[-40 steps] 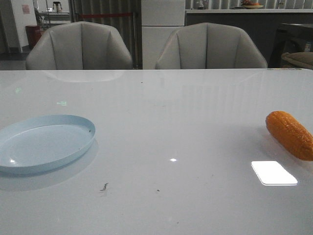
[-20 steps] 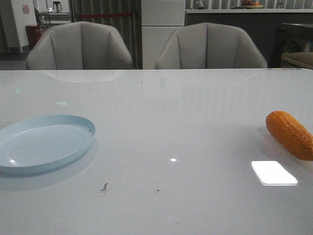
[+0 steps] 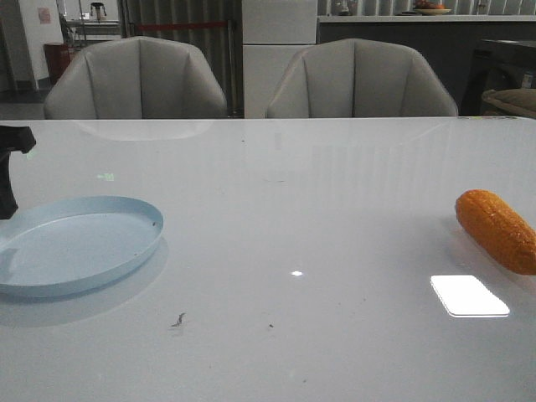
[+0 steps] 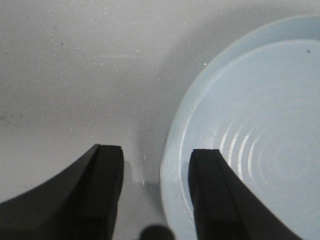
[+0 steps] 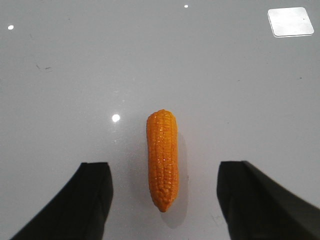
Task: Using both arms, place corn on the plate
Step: 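Grasp the rim of the light blue plate with the left gripper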
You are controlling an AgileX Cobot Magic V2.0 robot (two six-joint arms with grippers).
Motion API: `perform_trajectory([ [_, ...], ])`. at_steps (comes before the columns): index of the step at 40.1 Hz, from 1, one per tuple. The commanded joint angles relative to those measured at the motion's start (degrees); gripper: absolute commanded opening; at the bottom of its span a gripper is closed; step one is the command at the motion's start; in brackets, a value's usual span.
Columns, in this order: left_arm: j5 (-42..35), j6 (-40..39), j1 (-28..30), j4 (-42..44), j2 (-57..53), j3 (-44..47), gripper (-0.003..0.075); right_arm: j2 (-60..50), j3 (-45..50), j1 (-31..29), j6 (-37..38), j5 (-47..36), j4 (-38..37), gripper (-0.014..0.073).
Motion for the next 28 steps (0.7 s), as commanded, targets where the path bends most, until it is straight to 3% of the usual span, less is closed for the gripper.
perform_trajectory([
  [1,-1.3,-0.6,0.1,-0.9,-1.2,-1.7,0.0365,-0.5,-1.8,0.0,-0.1,-3.8,0.3,0.0553],
  [17,-1.1,-0.6,0.1,-3.2,3.1,-1.7,0.0359,-0.5,-1.8,0.0,-0.1,-3.8,0.3,0.0553],
  [20,-1.0,-0.6,0.1,-3.5,3.1,-1.7,0.0304,-0.5,-1.8,0.0,-0.1,-3.8,0.3,0.0553],
  [25,-0.7,-0.6,0.1,-3.5,3.1,-1.9,0.0085,-0.5,-1.8,0.0,-0.1,-3.8,0.3,0.0553],
  [28,0.0,-0.6,0.1,-3.5,3.1,-2.4,0.0109,-0.5,-1.8,0.0,-0.1,-3.8,0.3,0.0553],
])
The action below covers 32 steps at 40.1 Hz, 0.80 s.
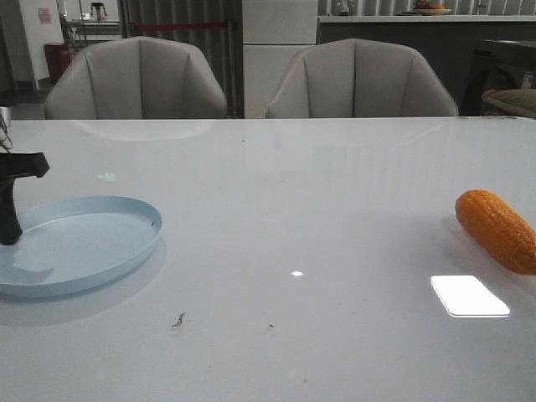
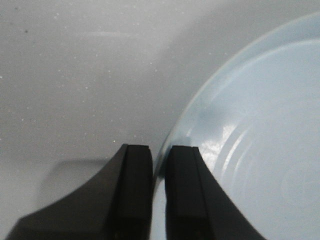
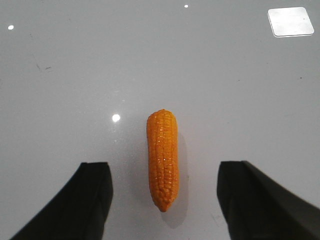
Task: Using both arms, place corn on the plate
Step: 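Grasp the rim of the light blue plate with the left gripper, then lift the plate and carry it toward the table center with left gripper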
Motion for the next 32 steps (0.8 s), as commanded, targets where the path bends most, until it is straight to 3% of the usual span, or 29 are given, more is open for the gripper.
perform_trajectory([
  [1,0.9,-0.6,0.0,-0.7,-1.7,-1.7,0.0107,-0.5,-1.8,0.0,-0.1,-3.8,0.3,0.0553],
  [16,15.4,-0.6,0.0,-3.9,-1.7,-18.4,0.009,-0.5,-1.8,0.0,-0.1,-3.8,0.3,0.0553],
  [25,19.3,-0.6,0.0,-14.6,-1.7,-29.4,0.009,-0.5,-1.8,0.0,-0.1,-3.8,0.5,0.0553],
  [32,19.6,-0.6,-0.8,-26.2,-1.7,-32.0,0.009,-0.5,-1.8,0.0,-0.1,-3.8,0.5,0.0553],
])
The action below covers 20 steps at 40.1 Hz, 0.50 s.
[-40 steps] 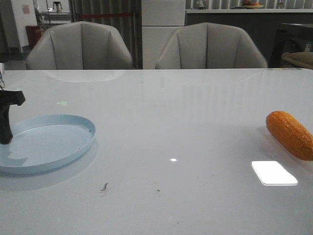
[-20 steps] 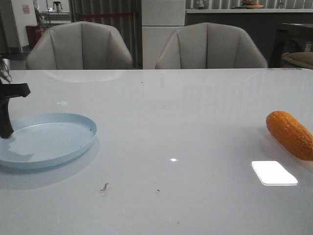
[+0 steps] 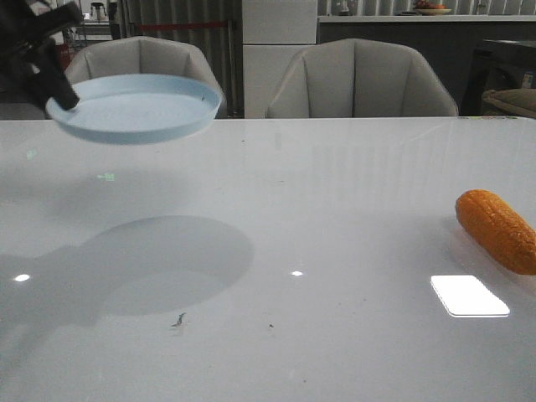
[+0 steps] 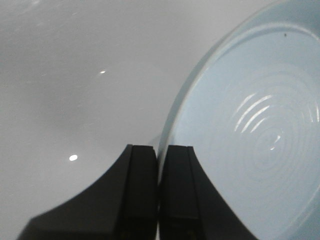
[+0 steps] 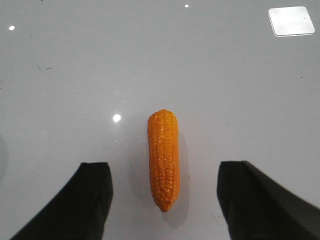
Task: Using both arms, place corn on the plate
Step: 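Lift the plate and carry it toward the table center with left gripper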
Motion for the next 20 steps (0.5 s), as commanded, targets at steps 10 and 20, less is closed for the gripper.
perform_trajectory([
  [10,-0.2,-0.5,-8.3,-8.2,-3.2,-2.4,0.009,-0.5,-1.8,0.0,-0.2,-3.8,0.8,0.0553],
  [20,-2.1,-1.7,-17.1,1.1,-3.2,-2.4,0.009,-0.5,-1.8,0.0,-0.2,-3.8,2.0,0.0553],
])
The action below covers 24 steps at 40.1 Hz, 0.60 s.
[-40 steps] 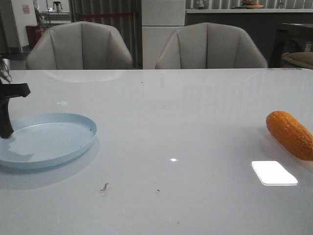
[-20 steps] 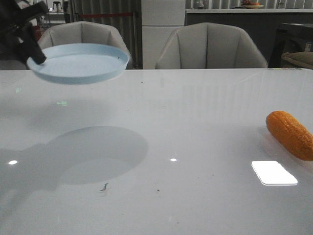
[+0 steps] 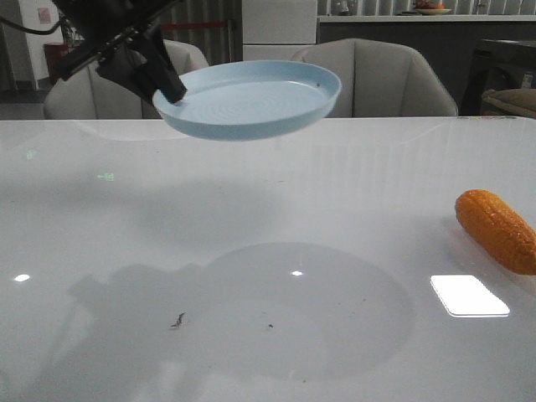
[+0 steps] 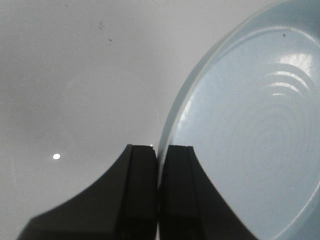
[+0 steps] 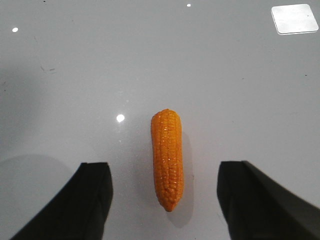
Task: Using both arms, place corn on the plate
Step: 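Lift the plate and carry it toward the table center with left gripper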
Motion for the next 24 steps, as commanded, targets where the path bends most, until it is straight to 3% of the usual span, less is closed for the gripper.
perform_trajectory([
  [1,-2.3,-2.3,-3.0,2.5,-3.2,-1.8,0.009,-0.5,-1.8,0.0,-0.2,-3.8,0.7,0.0553],
  [5,-3.0,-5.0,-5.2,7.0,-2.7,-1.5,0.009,-0.5,-1.8,0.0,-0.2,-3.8,0.7,0.0553],
  [24,2.2,-5.0,-10.3,6.7,7.5,-1.2,0.009,-0.5,-1.8,0.0,-0.2,-3.8,0.7,0.0553],
])
